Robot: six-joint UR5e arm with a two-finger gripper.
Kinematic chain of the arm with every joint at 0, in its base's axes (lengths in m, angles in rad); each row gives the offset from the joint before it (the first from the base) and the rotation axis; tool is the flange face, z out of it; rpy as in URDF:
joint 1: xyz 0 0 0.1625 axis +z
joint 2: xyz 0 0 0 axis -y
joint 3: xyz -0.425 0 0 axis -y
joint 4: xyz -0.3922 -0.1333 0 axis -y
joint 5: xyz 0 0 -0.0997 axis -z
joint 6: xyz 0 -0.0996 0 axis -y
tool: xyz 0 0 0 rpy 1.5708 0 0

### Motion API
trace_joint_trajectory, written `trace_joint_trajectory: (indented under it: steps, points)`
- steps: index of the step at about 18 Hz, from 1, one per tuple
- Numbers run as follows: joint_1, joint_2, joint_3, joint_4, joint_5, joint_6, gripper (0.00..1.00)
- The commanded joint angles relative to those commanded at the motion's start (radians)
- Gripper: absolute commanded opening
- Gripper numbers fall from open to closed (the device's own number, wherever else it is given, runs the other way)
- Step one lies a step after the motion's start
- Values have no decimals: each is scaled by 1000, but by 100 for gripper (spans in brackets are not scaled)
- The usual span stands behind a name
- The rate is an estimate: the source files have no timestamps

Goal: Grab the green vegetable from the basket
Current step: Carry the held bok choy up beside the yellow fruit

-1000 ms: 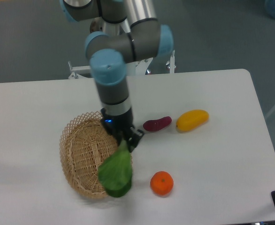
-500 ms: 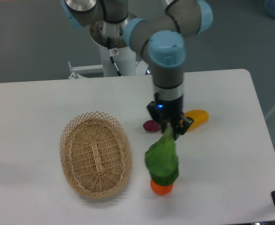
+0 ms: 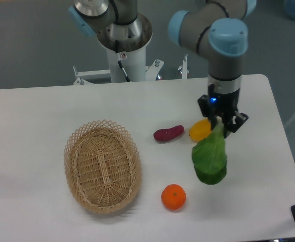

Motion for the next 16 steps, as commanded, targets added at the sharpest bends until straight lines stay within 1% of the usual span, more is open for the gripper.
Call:
trace_joint_trajectory:
  steps: [13, 16]
  points:
    - [-15, 2, -8, 2, -2, -12, 46]
    - [-14, 2, 3, 2, -2, -12, 46]
